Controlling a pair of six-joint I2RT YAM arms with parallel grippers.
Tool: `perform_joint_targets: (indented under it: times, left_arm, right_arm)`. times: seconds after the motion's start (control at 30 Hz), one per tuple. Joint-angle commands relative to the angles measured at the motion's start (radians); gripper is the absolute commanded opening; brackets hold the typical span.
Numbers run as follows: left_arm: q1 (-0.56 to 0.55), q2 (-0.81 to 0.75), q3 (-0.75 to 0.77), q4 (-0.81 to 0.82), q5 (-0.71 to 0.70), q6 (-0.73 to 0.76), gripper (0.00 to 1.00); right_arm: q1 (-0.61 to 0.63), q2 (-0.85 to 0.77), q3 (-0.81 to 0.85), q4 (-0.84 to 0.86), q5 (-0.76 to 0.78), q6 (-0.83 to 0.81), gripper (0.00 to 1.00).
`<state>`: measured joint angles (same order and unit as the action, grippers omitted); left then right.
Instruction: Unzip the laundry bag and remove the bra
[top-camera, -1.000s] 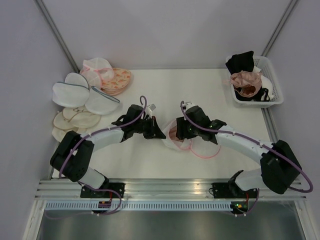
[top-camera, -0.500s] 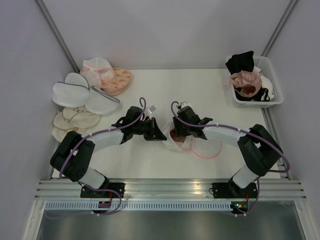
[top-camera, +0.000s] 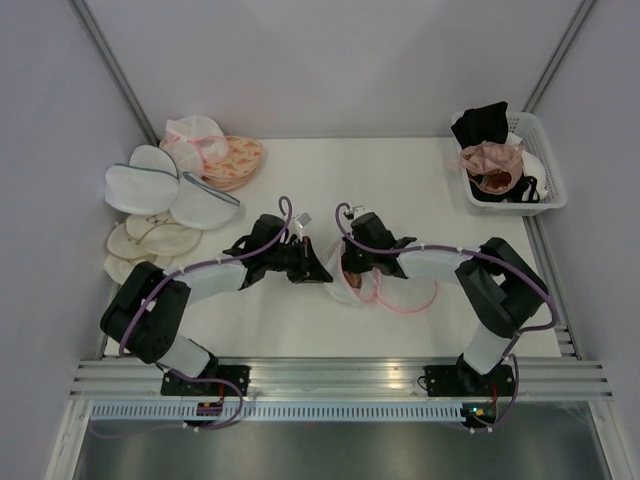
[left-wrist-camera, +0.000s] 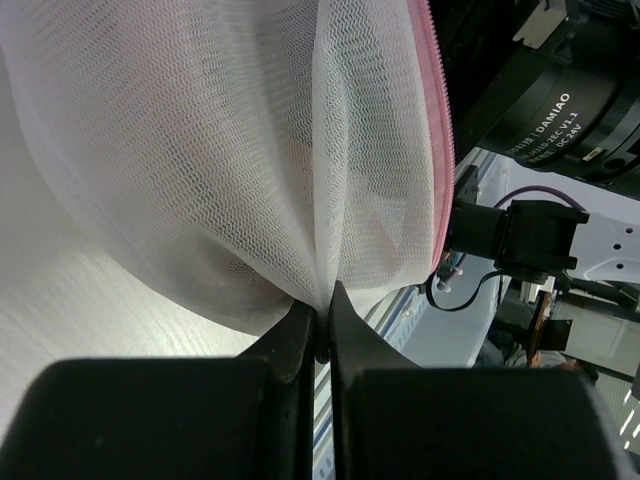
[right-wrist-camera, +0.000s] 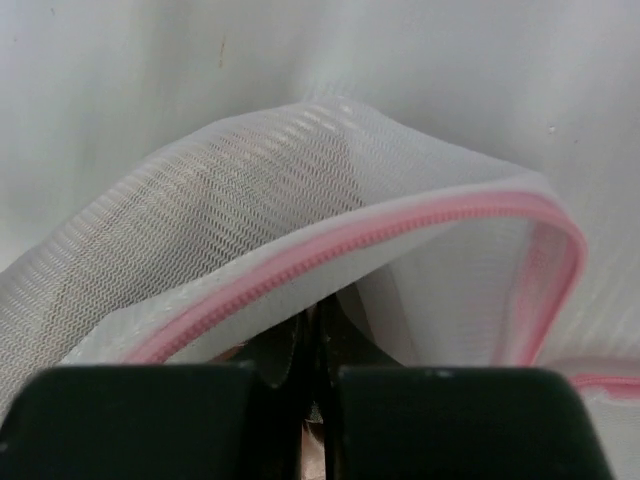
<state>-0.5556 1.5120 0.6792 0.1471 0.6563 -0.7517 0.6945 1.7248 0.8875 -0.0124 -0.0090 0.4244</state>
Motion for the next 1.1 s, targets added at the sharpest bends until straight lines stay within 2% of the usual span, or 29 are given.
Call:
perform_joint_targets:
  times: [0.0,0.2,0.33,0.57,0.63,0.73,0.93,1.07]
  left_arm:
    - [0.0,0.005,-0.007,0.06,0.028,-0.017,0.02]
    - [0.0,0.022,-0.012,0.057,0.019,-0.009,0.02]
    - [0.003,0.031,-0.006,0.032,0.0,0.003,0.02]
    - [0.013,0.076,0.02,0.014,-0.012,0.012,0.02]
    - [0.014,0.094,0.025,0.014,-0.015,0.014,0.02]
    - [0.014,0.111,0.026,0.026,-0.008,0.009,0.02]
    - [0.014,0.114,0.011,0.035,0.0,0.005,0.02]
    - [0.016,0.105,0.005,0.031,-0.001,0.009,0.02]
  right_arm:
    - [0.002,0.01,-0.039,0.005,-0.101,0.004,0.0]
    - [0.002,-0.134,-0.048,-0.082,-0.071,-0.021,0.0]
    - [0.0,-0.273,-0.036,-0.23,-0.045,-0.047,0.0]
    - [0.002,-0.419,0.022,-0.454,-0.222,-0.127,0.0]
    - [0.0,-0.468,0.054,-0.501,-0.201,-0.109,0.0]
    - [0.0,-0.563,0.085,-0.477,-0.157,-0.064,0.0]
    - [-0.01,-0.827,0.077,-0.252,-0.103,0.023,0.0]
    - [-0.035,-0.825,0.149,-0.215,-0.241,0.057,0.0]
